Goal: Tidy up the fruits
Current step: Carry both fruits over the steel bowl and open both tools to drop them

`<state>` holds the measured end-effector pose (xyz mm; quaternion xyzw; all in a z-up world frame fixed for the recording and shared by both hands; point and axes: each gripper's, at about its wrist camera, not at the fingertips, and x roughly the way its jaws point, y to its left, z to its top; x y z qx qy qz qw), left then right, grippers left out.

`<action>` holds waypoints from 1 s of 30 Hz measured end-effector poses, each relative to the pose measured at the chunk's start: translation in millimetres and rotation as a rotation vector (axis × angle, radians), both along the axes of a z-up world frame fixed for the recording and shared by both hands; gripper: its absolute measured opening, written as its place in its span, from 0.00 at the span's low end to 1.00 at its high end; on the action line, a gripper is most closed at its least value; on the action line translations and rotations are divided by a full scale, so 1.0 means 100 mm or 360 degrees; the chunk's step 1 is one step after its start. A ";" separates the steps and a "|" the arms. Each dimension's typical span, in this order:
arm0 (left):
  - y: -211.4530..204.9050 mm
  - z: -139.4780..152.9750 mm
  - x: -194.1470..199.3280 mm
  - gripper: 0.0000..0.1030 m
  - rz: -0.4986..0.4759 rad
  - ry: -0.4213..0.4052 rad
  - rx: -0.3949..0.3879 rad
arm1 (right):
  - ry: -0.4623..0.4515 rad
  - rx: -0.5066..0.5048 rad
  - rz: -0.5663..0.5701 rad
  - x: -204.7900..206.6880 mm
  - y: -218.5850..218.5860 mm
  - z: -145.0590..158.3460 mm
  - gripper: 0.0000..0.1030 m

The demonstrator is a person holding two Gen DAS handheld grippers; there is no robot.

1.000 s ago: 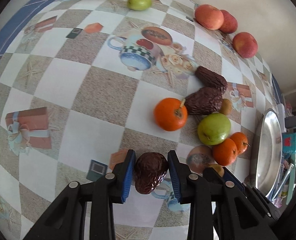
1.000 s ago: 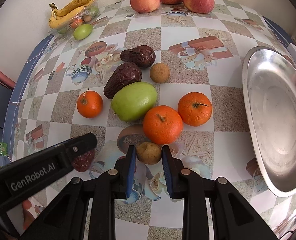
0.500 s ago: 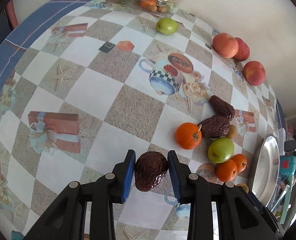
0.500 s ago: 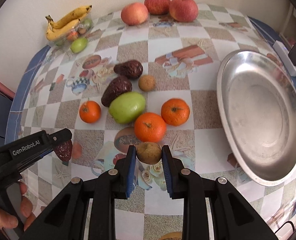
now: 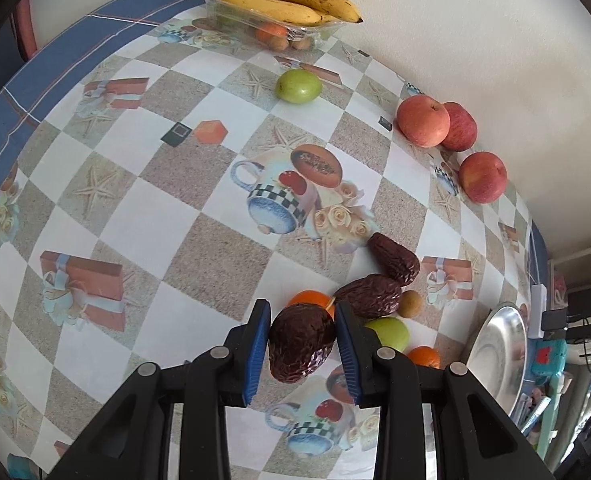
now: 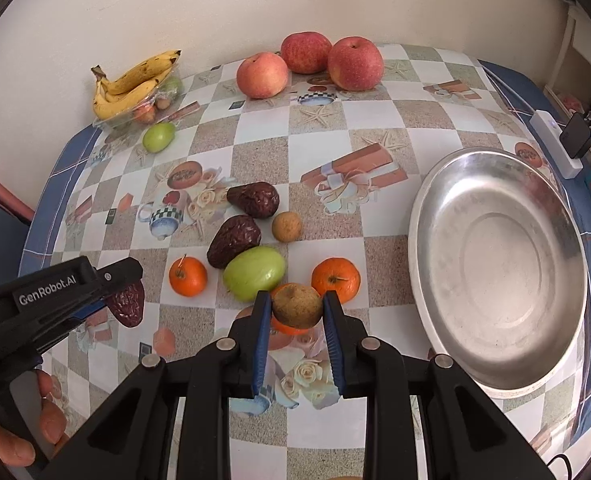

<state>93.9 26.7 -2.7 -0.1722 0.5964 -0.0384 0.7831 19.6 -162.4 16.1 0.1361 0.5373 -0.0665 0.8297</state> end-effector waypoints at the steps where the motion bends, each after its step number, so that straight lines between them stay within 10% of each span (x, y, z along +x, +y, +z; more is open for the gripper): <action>1: -0.04 0.00 0.01 0.34 -0.0007 0.0000 0.0006 | -0.0002 0.0000 -0.0001 0.01 -0.02 -0.01 0.26; 30: -2.24 0.06 -0.39 0.36 -0.0838 -0.0190 -0.0071 | 0.0021 -0.0067 -0.0772 -0.53 -1.73 0.03 0.27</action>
